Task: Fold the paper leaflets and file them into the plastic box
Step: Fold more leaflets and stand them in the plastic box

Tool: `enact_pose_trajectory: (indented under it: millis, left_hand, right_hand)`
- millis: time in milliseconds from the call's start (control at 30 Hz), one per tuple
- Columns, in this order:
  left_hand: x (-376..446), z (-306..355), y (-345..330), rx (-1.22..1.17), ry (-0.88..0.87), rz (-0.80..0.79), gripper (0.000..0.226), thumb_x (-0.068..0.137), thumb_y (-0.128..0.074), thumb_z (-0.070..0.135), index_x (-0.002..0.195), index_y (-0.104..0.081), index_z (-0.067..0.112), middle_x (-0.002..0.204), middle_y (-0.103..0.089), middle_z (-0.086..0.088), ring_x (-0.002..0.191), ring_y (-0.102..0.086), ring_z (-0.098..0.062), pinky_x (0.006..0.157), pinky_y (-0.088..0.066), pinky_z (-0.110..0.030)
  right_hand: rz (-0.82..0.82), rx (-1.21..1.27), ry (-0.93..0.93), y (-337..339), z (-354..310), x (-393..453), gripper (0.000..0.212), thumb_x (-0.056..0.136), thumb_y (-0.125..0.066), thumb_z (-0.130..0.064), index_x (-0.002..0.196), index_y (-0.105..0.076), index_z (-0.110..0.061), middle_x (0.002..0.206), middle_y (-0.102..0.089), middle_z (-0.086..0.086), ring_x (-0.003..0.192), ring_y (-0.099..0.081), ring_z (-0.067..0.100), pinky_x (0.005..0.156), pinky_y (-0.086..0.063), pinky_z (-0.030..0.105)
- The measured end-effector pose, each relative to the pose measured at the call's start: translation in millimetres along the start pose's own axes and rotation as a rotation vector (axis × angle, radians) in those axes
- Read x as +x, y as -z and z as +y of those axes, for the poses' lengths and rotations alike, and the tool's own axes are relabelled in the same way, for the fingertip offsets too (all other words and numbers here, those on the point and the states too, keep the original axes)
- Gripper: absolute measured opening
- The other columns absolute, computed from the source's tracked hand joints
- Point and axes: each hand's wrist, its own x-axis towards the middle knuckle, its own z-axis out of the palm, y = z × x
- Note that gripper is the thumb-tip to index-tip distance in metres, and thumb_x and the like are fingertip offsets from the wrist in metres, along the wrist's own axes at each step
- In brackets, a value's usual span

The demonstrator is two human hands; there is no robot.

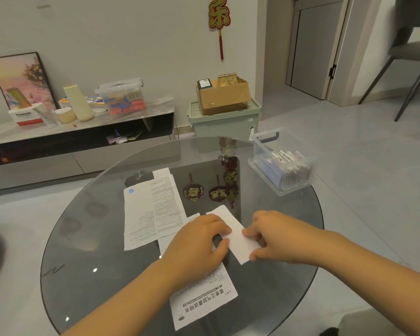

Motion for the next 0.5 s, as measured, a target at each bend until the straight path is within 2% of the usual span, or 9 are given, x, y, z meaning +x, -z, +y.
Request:
enact_pose_trajectory:
  millis: [100, 267, 367, 433, 500]
  left_hand:
    - [0.1, -1.3, 2.7, -0.034, 0.001, -0.083, 0.03, 0.093, -0.051, 0.034, 0.121, -0.059, 0.031, 0.127, -0.052, 0.02, 0.115, -0.046, 0.003, 0.095, -0.034, -0.01]
    - [2.2, -6.0, 6.4, -0.065, 0.0, -0.151, 0.031, 0.093, -0.052, 0.035, 0.123, -0.061, 0.034, 0.133, -0.051, 0.021, 0.123, -0.038, 0.01, 0.091, -0.018, 0.003]
    - [3.0, -6.7, 9.2, -0.086, 0.001, -0.177, 0.031, 0.093, -0.053, 0.035, 0.122, -0.061, 0.034, 0.134, -0.051, 0.02, 0.123, -0.039, 0.01, 0.094, -0.02, 0.001]
    - [2.8, -7.4, 9.9, -0.094, 0.003, -0.197, 0.031, 0.092, -0.054, 0.036, 0.123, -0.06, 0.034, 0.135, -0.05, 0.02, 0.124, -0.038, 0.009, 0.097, -0.022, -0.004]
    - [2.7, -8.2, 10.6, -0.097, 0.003, -0.215, 0.032, 0.092, -0.054, 0.037, 0.124, -0.06, 0.035, 0.136, -0.05, 0.02, 0.124, -0.037, 0.01, 0.097, -0.02, -0.001]
  right_hand:
    - [0.014, 0.028, 0.044, 0.4, -0.5, -7.0, 0.044, 0.083, -0.066, -0.04, 0.123, -0.061, -0.024, 0.107, -0.053, -0.002, 0.094, -0.054, 0.015, 0.081, -0.048, 0.033]
    - [0.141, -0.017, 0.189, -0.2, 1.8, -11.2, 0.039, 0.082, -0.065, -0.047, 0.119, -0.062, -0.035, 0.121, -0.047, -0.017, 0.111, -0.037, 0.006, 0.088, -0.039, 0.023]
    - [0.134, 0.001, 0.227, -3.5, 1.3, -11.2, 0.038, 0.08, -0.066, -0.05, 0.115, -0.065, -0.035, 0.123, -0.05, -0.019, 0.114, -0.038, 0.006, 0.093, -0.04, 0.027]
    - [0.147, 0.014, 0.235, -6.2, 0.6, -11.2, 0.032, 0.082, -0.065, -0.048, 0.11, -0.067, -0.033, 0.119, -0.056, -0.017, 0.113, -0.042, 0.006, 0.093, -0.042, 0.029]
    - [0.162, 0.012, 0.244, -7.9, 0.9, -11.3, 0.025, 0.084, -0.064, -0.045, 0.105, -0.069, -0.031, 0.113, -0.06, -0.015, 0.11, -0.045, 0.007, 0.091, -0.044, 0.03]
